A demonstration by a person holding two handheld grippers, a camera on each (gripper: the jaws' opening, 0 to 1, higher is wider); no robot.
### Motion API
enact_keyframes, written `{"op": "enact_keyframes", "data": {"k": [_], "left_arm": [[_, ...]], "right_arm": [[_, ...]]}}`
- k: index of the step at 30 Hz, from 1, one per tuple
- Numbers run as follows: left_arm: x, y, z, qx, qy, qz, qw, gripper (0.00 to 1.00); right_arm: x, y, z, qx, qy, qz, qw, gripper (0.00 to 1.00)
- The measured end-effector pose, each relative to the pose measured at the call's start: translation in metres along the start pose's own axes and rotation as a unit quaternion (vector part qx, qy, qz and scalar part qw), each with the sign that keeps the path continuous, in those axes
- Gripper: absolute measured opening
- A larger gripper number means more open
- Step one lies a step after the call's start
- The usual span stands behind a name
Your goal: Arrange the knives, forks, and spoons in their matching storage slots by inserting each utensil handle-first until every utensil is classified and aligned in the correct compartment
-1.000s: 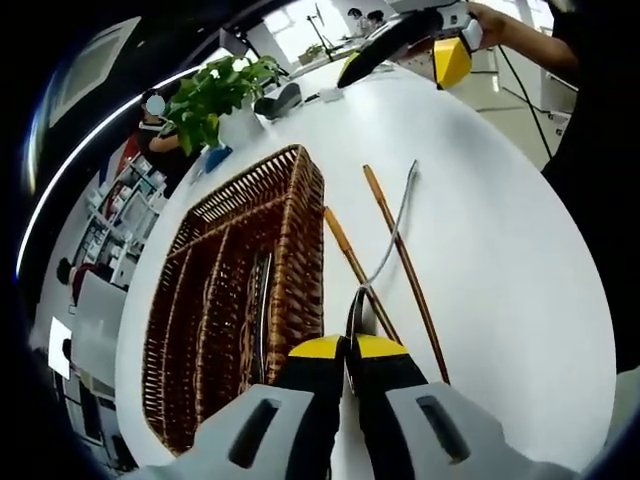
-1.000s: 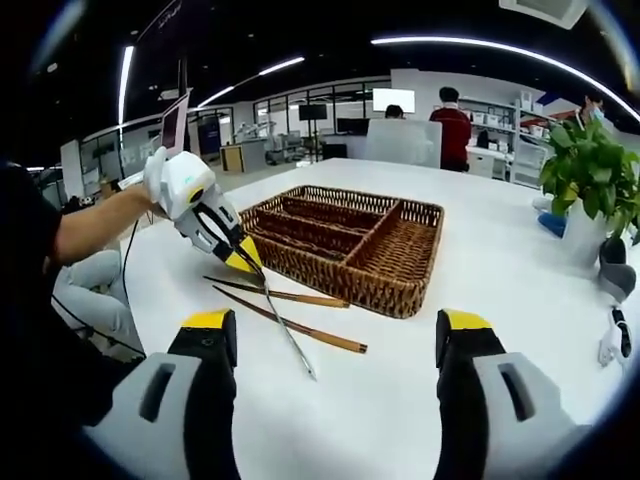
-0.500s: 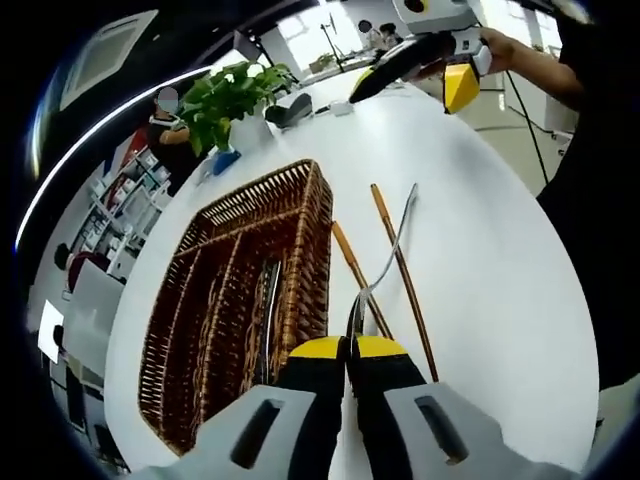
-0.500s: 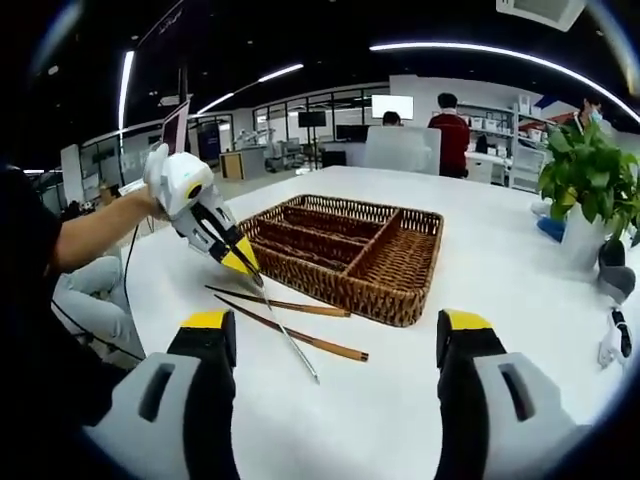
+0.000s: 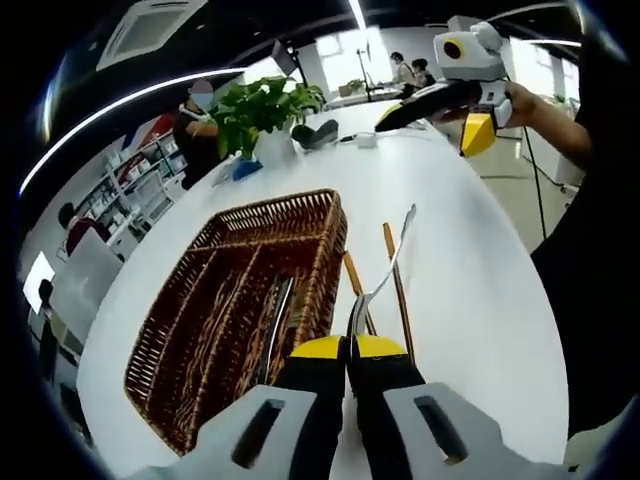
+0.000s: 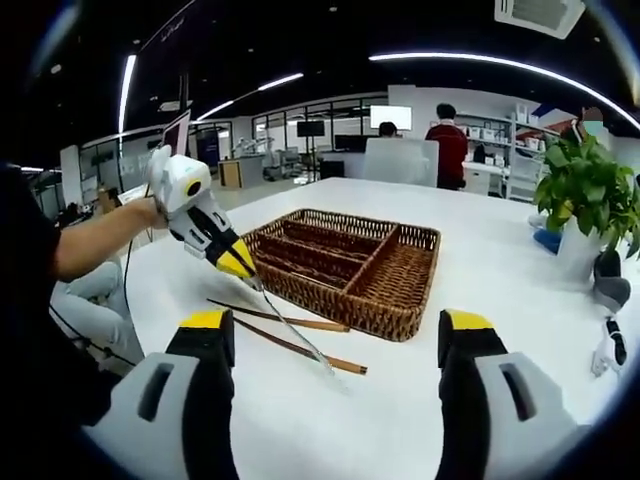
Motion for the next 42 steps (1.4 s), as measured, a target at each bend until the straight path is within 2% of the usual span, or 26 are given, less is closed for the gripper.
{"op": "enact_keyframes", "data": {"k": [2, 3, 4, 5, 8, 17, 18, 20, 25, 32, 33, 36, 42], "left_arm": [[0.004, 0.003, 0.001, -0.008, 0.008, 0.002, 0.9999, 0.00], [0.005, 0.004, 0.000, -0.006, 0.030, 0.006, 0.9995, 0.00], [0.009, 0.006, 0.001, -0.010, 0.028, 0.010, 0.9995, 0.00], [0.011, 0.008, 0.000, -0.010, 0.045, 0.019, 0.9987, 0.00], [0.019, 0.013, 0.000, -0.012, 0.066, 0.035, 0.9971, 0.00], [0.047, 0.032, 0.002, -0.028, 0.112, 0.066, 0.9912, 0.01], [0.050, 0.033, 0.001, -0.023, 0.122, 0.070, 0.9898, 0.01], [0.057, 0.034, 0.000, -0.011, 0.110, 0.088, 0.9900, 0.01], [0.068, 0.037, 0.002, -0.014, 0.130, 0.089, 0.9875, 0.01], [0.098, 0.041, 0.000, -0.032, 0.162, 0.115, 0.9795, 0.01], [0.103, 0.041, -0.001, -0.033, 0.173, 0.122, 0.9768, 0.01], [0.118, 0.042, -0.005, -0.032, 0.189, 0.143, 0.9709, 0.01], [0.142, 0.040, -0.008, -0.017, 0.203, 0.167, 0.9647, 0.01]], "right_arm": [[-0.001, 0.000, 0.001, -0.001, -0.002, -0.003, 1.0000, 0.88], [-0.001, 0.000, 0.001, -0.001, -0.003, -0.004, 1.0000, 0.89], [-0.001, 0.000, 0.001, -0.002, -0.004, -0.005, 1.0000, 0.90], [-0.001, 0.000, 0.001, -0.003, -0.005, -0.005, 1.0000, 0.90], [-0.001, 0.000, 0.002, -0.004, -0.007, -0.006, 0.9999, 0.91], [-0.002, -0.004, 0.005, -0.005, -0.007, -0.009, 0.9999, 0.95], [-0.002, -0.004, 0.005, -0.007, -0.008, -0.009, 0.9999, 0.95], [-0.001, -0.005, 0.006, -0.011, -0.013, -0.008, 0.9998, 0.96], [0.000, -0.007, 0.007, -0.012, -0.011, -0.003, 0.9999, 0.99], [0.003, -0.011, 0.010, -0.008, -0.003, 0.004, 1.0000, 1.00], [0.003, -0.012, 0.010, -0.006, 0.000, 0.004, 1.0000, 1.00], [0.002, -0.013, 0.011, -0.002, 0.003, 0.005, 1.0000, 0.99], [0.002, -0.015, 0.009, 0.004, 0.006, 0.004, 1.0000, 0.99]]}}
Point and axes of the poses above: the point that each gripper's makers call its tool centre point, and the gripper's own axes: y roughly backward along the fingers, x roughly to its left, z roughly out of its top, the point moved 9 cm from there along y, roughly backward along the fingers, and after that the axes turned 11 degrees about -x, right-handed, at the moved point
